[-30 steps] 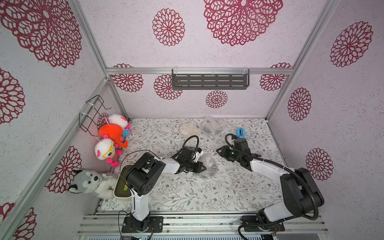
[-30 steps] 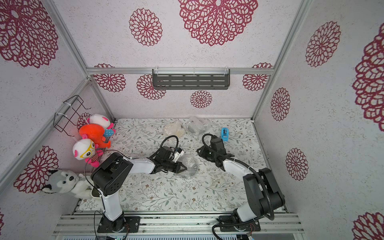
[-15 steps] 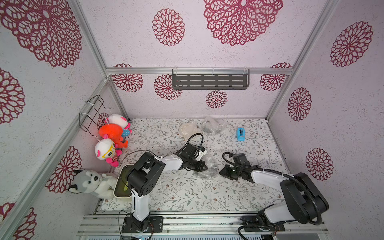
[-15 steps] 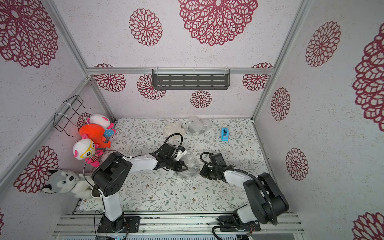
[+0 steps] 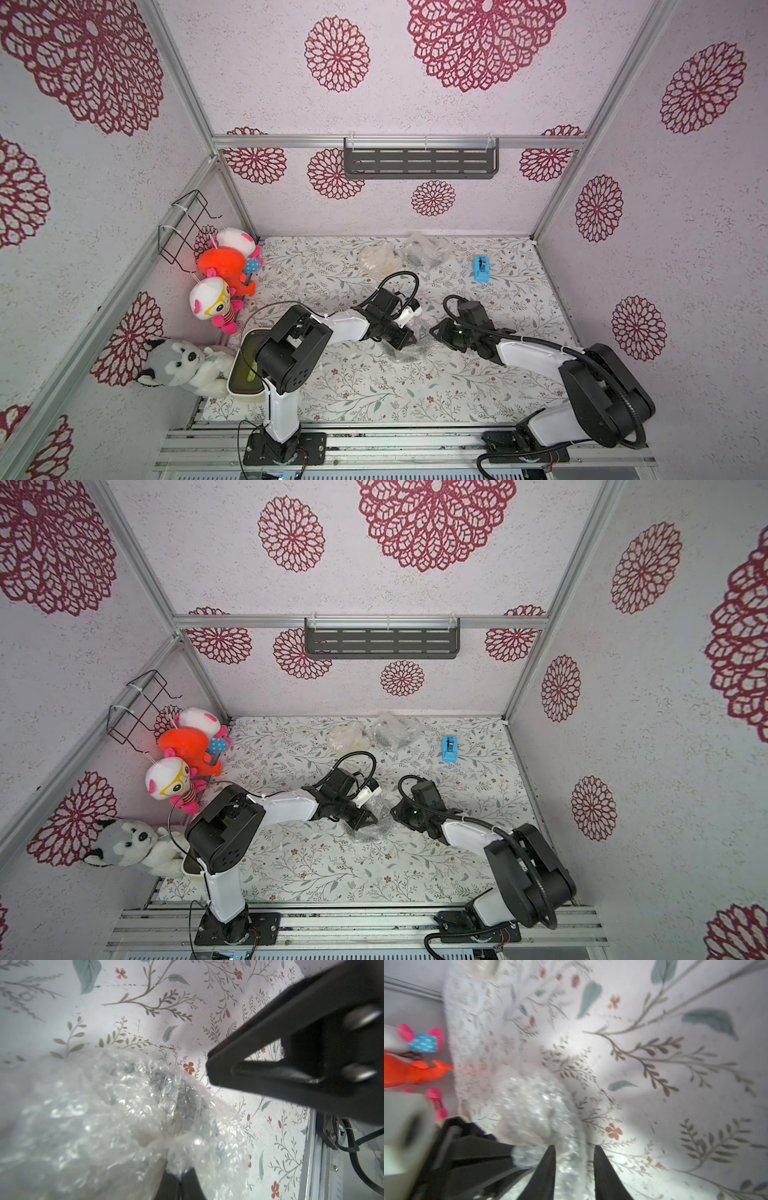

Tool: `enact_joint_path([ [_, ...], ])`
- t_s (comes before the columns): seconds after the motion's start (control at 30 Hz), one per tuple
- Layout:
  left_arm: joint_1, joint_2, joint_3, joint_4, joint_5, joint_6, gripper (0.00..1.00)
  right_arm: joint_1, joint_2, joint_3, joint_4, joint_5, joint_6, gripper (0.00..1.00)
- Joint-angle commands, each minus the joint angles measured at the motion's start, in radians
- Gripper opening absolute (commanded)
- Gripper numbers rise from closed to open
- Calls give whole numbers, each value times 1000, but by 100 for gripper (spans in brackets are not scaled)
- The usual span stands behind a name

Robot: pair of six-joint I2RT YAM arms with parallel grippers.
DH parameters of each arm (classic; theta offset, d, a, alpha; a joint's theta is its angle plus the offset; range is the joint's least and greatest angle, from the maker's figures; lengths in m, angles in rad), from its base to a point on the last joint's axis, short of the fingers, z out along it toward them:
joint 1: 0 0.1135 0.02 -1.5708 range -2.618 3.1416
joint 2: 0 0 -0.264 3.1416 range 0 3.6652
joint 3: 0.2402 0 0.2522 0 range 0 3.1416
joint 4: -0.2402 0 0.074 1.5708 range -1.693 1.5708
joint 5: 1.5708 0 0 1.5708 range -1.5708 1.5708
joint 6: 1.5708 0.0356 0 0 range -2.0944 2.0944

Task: Wrap dinner plates in bubble wrap
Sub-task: Wrap the plate in the bubble wrap.

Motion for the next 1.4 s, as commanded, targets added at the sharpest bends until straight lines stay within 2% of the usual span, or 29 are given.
enact_joint_path([
  [0.0, -24, 28, -15, -6, 12, 36, 2, -27, -17, 39, 112, -144, -34, 36],
  [0.1, -24, 25, -28, 26, 9, 18, 3, -23, 53, 92, 126, -281, -42, 35],
  [0.3, -24, 22, -43, 49, 2, 2, 3, -18, 125, 134, -11, -300, -86, 35],
  [0.4, -23, 20, -49, 54, -1, -2, 4, -14, 157, 133, -15, -374, -89, 35],
  [0.57, -24, 21, -49, 56, -1, -2, 4, 3, 198, 131, 1, -406, -96, 34],
  [0.67, -24, 21, -48, 60, -3, -7, 4, 14, 229, 129, 22, -408, -88, 27],
  [0.73, -22, 20, -55, 69, -2, -8, 4, 17, 236, 115, 34, -387, -72, 13],
  [0.83, -11, 21, -62, 64, -3, 12, 4, 19, 233, 87, 51, -345, -21, 2],
  [0.97, 29, 36, -41, 21, 18, 75, 6, 41, 232, 62, 107, -276, 87, 0],
  [1.07, 54, 12, 75, -173, 62, 88, 20, 51, 235, 44, 102, -192, 124, 0],
  [1.1, 56, -12, 108, -225, 81, 74, 34, 47, 236, 33, 102, -167, 131, 0],
  [1.13, 53, -53, 110, -237, 92, 44, 54, 45, 234, 19, 108, -151, 140, 0],
  [1.17, 48, -99, 90, -216, 97, 14, 100, 44, 232, 10, 118, -145, 147, 0],
  [1.23, 42, -209, 8, -137, 76, -76, 98, 42, 221, -1, 121, -131, 152, 0],
  [1.37, 41, -354, -99, -34, -80, -374, 98, 40, 199, 6, 99, -112, 129, 0],
])
